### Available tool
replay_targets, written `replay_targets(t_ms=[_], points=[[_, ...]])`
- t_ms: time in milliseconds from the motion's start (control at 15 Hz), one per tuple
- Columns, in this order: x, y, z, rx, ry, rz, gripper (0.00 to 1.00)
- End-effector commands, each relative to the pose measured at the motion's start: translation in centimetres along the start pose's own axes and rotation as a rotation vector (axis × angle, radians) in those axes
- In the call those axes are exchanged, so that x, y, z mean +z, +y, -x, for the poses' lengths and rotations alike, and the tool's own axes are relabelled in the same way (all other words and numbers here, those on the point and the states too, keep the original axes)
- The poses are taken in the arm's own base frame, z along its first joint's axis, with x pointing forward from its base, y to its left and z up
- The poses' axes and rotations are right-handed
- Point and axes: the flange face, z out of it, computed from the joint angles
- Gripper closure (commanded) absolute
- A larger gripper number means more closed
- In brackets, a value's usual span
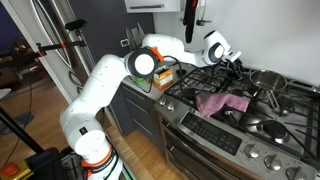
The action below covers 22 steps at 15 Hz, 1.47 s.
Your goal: Move the silver pot to the top right side of the stove, pick up the purple cloth and wipe the silver pot, put the purple cloth back on the job of the stove
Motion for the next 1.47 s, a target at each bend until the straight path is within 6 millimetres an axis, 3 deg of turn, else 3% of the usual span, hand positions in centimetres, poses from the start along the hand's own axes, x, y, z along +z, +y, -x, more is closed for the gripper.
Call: replay_targets(t_ms=[0, 133, 200, 333, 933, 1067, 1133, 1267, 1400], points=[[1.4, 0.9, 0.2, -0.085, 0.048, 0.006, 0.00], [2.4, 1.2, 0.8, -0.129, 0.065, 0.023, 0.00], [2.9, 1.3, 1.2, -0.146, 0.071, 0.029, 0.20], [3.9, 1.5, 1.6, -0.172, 0.094, 0.043, 0.30], [6.7, 2.8, 2.0, -0.279, 0.186, 0.082, 0.99], [6.9, 3.0, 1.9, -0.286, 0.190, 0.086, 0.97], [7.0, 3.0, 1.9, -0.287, 0.194, 0.089, 0.76], [6.5, 2.8, 1.7, -0.267, 0.192, 0.091, 0.69], [5.1, 2.6, 1.0, -0.240, 0.185, 0.082, 0.57]])
